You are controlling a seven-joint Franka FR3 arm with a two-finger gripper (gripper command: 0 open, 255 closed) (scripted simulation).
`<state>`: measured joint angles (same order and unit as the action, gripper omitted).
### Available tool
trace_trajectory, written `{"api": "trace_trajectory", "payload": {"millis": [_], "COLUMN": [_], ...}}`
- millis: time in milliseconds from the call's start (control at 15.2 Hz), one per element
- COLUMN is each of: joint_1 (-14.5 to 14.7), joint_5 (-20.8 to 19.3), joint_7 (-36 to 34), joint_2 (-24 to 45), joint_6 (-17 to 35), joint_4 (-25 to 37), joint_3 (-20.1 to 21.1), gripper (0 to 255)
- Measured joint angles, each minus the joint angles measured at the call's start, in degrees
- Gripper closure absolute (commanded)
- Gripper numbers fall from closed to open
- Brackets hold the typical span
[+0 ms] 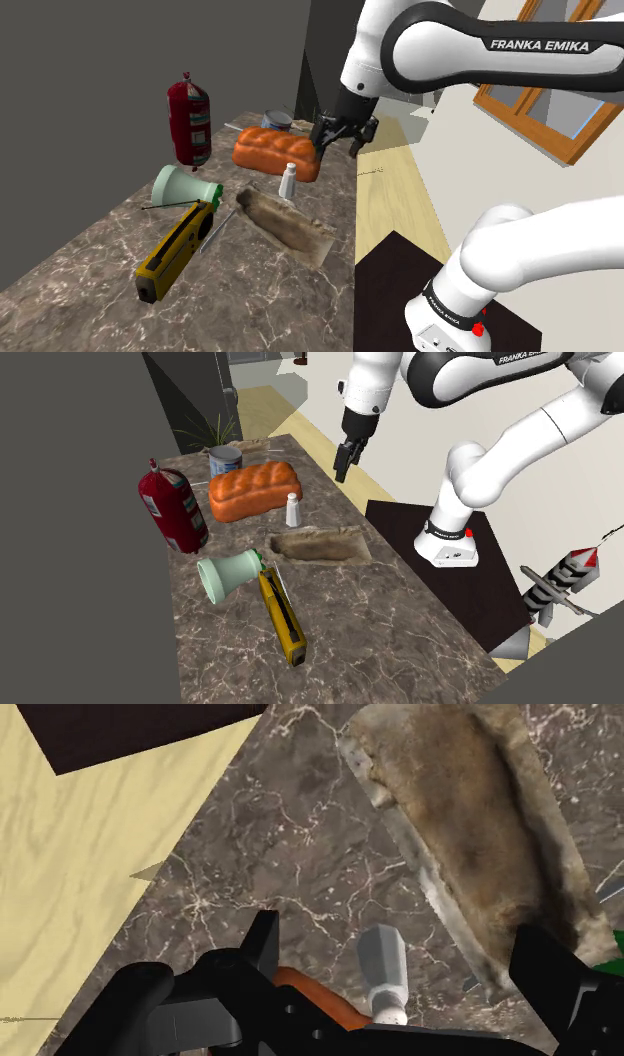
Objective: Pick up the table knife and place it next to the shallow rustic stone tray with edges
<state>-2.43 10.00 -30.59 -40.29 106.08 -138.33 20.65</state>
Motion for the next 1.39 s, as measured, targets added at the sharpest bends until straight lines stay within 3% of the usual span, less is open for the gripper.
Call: {"api": "trace_trajectory", "payload": {"millis": [462, 792, 924, 1122, 1386], "joint_1": [-4.1, -9.2, -11.7, -13.2, -8.6], "joint_5": [1.2, -3.2, -7.7, -16.2, -27.9], "joint_7": [-20.7, -37.1, -45.2, -57.8, -73.2], "joint_2": [10.8, 22.6, 29.7, 40.4, 55.0], "joint_6": [6.4, 10.2, 11.7, 11.9, 9.7], "joint_4": [3.8, 9.9, 13.6, 19.2, 28.4], "joint_3": [13.1, 22.8, 27.3, 31.3, 30.1], "gripper": [0, 0, 0, 0, 0]}}
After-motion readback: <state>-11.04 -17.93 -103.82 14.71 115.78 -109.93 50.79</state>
